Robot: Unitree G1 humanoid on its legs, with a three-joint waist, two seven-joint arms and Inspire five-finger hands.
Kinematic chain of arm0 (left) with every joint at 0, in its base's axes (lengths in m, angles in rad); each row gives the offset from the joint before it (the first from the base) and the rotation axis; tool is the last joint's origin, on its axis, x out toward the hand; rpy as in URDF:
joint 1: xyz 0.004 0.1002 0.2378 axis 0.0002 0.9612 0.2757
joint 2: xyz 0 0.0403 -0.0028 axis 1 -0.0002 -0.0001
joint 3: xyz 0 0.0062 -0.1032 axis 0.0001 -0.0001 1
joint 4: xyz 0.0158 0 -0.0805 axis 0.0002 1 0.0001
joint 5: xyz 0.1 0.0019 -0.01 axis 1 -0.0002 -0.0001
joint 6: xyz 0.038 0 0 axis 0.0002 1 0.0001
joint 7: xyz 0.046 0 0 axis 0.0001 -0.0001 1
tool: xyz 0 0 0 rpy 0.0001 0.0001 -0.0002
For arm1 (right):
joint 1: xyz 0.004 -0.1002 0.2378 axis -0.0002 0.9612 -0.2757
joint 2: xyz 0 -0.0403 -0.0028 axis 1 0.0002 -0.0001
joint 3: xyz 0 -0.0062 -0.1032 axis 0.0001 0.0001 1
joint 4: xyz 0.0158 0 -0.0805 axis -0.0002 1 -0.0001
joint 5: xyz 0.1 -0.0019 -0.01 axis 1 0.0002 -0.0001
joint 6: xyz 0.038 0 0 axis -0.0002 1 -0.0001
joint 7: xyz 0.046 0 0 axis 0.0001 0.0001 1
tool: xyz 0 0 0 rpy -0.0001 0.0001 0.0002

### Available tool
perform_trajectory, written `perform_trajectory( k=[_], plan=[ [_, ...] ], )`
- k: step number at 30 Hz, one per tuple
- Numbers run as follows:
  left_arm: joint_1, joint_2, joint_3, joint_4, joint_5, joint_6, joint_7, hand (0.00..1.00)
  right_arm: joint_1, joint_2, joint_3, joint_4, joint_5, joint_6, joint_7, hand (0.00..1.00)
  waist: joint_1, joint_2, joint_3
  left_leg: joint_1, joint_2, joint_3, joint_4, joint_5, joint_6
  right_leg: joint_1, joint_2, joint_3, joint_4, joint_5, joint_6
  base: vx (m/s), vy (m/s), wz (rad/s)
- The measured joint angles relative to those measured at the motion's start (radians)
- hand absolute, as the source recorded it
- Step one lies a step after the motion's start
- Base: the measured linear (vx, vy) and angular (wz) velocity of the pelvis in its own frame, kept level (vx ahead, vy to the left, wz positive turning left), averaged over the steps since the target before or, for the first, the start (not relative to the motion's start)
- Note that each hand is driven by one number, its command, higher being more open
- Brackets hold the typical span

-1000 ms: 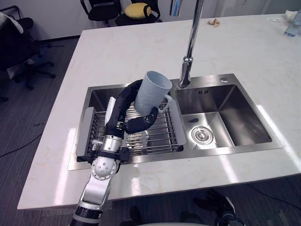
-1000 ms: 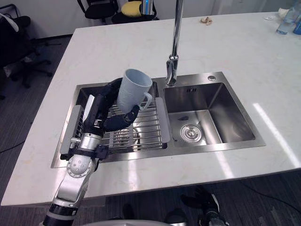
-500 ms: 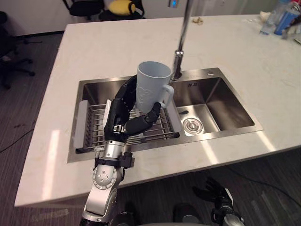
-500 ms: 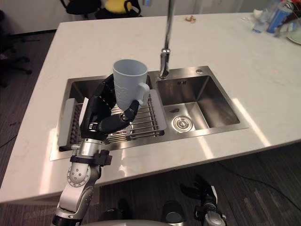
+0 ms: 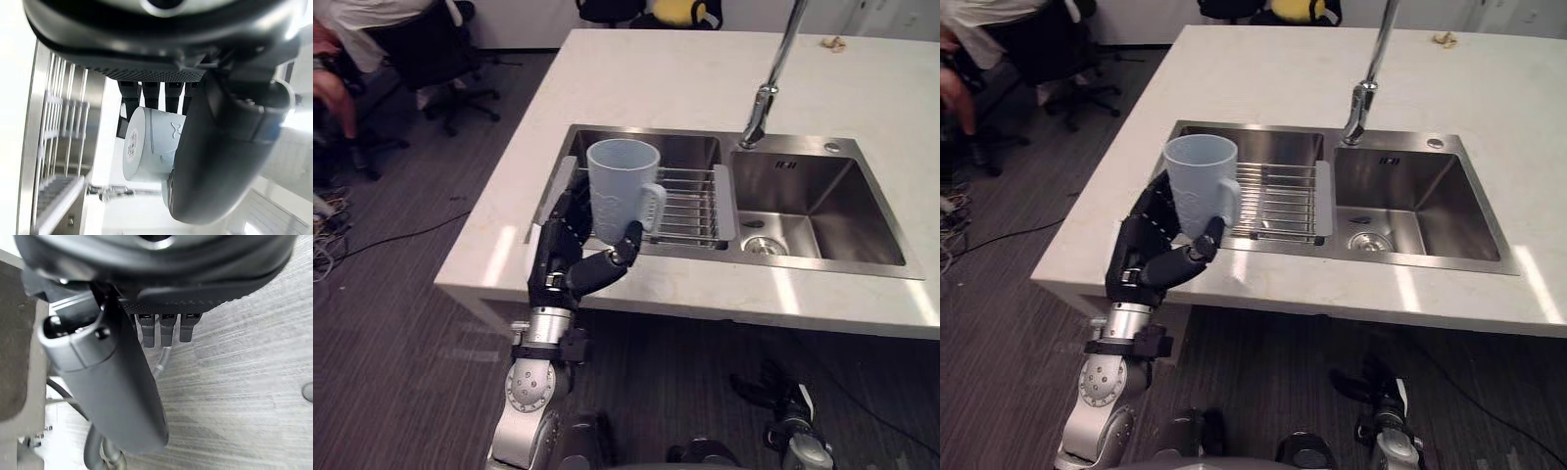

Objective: Walk over to the sink, pick up the cup, carry it to the dishwasher, place the cup inside the dishwasher, then close the dishwasher door

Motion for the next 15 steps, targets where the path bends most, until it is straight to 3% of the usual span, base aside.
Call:
perform_trajectory(
  k=[1,2,3,11,13,15],
  plan=[
    [-0.012,-0.001,-0.013,0.004,0.000,0.000,-0.003,0.30,0.002,0.000,-0.001,0.000,0.000,0.000,0.000,0.90,-0.001,0.011,-0.008,0.034,-0.001,-0.003,-0.089,0.000,-0.002,-0.013,0.001,-0.009,-0.007,0.009,0.007,-0.06,0.139,0.59],
    [-0.046,-0.003,-0.026,0.031,0.001,-0.005,-0.004,0.30,0.001,0.010,-0.001,0.011,-0.001,0.003,-0.001,0.90,-0.002,0.022,-0.017,0.076,-0.030,-0.009,-0.230,0.045,0.010,-0.030,-0.012,-0.022,-0.014,0.028,0.020,-0.04,0.137,0.38],
    [-0.060,0.003,-0.027,0.064,0.001,-0.004,0.000,0.30,0.005,0.023,0.006,0.007,-0.002,0.007,0.007,0.90,0.001,0.016,-0.021,0.095,-0.050,-0.008,-0.292,0.080,0.018,-0.022,-0.021,-0.029,-0.045,0.056,0.036,-0.04,0.128,0.28],
    [-0.042,0.016,-0.013,0.122,0.001,0.005,0.004,0.30,0.025,0.046,0.025,0.013,-0.014,0.008,0.001,0.90,0.005,-0.005,-0.041,0.089,-0.105,-0.080,-0.308,0.103,0.052,0.045,-0.053,-0.097,-0.121,0.107,0.054,-0.02,0.095,0.31],
    [-0.028,0.015,-0.010,0.117,0.002,0.005,0.003,0.30,0.025,0.046,0.041,0.019,-0.015,0.009,-0.001,0.90,0.007,-0.016,-0.046,0.070,-0.117,-0.128,-0.316,0.119,0.061,0.058,-0.061,-0.149,-0.133,0.112,0.056,-0.03,0.009,0.88],
    [-0.013,0.011,0.000,0.110,0.001,0.006,0.001,0.30,0.030,0.051,0.041,0.027,-0.015,0.009,-0.007,0.90,0.007,-0.033,-0.050,0.036,-0.146,-0.192,-0.331,0.167,0.054,0.092,-0.079,-0.263,-0.150,0.117,0.059,-0.07,0.005,1.45]
  ],
)
